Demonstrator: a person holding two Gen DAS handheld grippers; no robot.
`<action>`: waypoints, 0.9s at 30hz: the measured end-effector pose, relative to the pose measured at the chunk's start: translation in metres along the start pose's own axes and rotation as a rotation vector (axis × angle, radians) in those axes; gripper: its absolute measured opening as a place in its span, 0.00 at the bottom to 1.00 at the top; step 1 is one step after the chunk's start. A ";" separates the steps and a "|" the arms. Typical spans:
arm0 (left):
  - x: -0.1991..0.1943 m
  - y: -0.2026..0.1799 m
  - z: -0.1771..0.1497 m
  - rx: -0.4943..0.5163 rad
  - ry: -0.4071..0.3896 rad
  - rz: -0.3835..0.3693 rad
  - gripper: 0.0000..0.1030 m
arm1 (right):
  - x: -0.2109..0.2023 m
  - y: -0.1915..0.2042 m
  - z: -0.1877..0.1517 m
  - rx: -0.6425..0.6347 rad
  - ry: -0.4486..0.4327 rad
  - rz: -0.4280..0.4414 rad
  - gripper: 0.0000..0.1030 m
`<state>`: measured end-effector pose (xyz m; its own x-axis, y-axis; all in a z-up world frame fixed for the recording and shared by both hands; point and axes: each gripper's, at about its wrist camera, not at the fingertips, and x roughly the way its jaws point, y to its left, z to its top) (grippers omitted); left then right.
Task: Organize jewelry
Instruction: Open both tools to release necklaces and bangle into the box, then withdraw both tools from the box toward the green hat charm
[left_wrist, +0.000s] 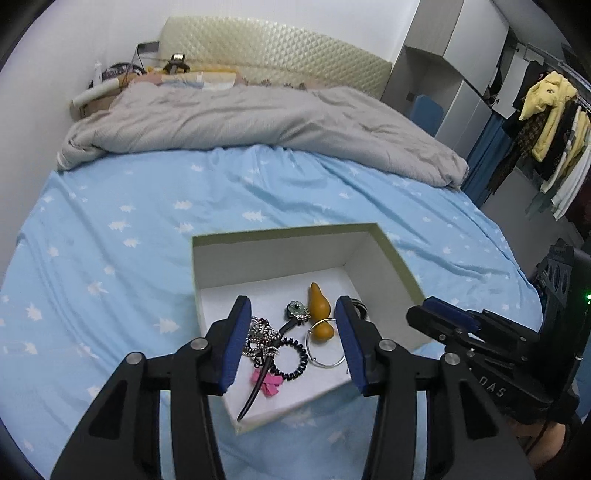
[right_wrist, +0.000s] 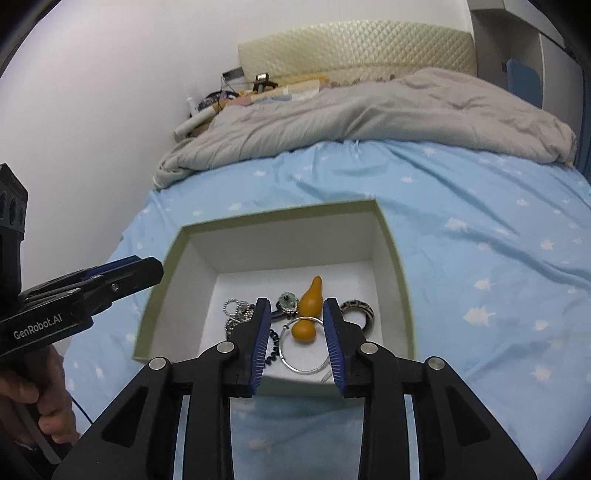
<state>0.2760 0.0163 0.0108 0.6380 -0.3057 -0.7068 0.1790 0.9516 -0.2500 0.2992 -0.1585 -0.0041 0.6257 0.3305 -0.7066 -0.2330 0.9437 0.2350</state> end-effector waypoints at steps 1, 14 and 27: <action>-0.007 -0.001 0.000 0.001 -0.009 0.002 0.47 | -0.008 0.002 -0.001 -0.001 -0.011 -0.001 0.27; -0.086 -0.026 -0.019 0.033 -0.107 0.010 0.47 | -0.094 0.028 -0.017 -0.016 -0.123 -0.001 0.27; -0.134 -0.042 -0.065 0.048 -0.173 0.018 0.47 | -0.150 0.042 -0.069 -0.042 -0.201 -0.014 0.27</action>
<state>0.1344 0.0153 0.0725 0.7602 -0.2827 -0.5849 0.1999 0.9585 -0.2035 0.1436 -0.1696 0.0657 0.7643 0.3180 -0.5611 -0.2515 0.9481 0.1948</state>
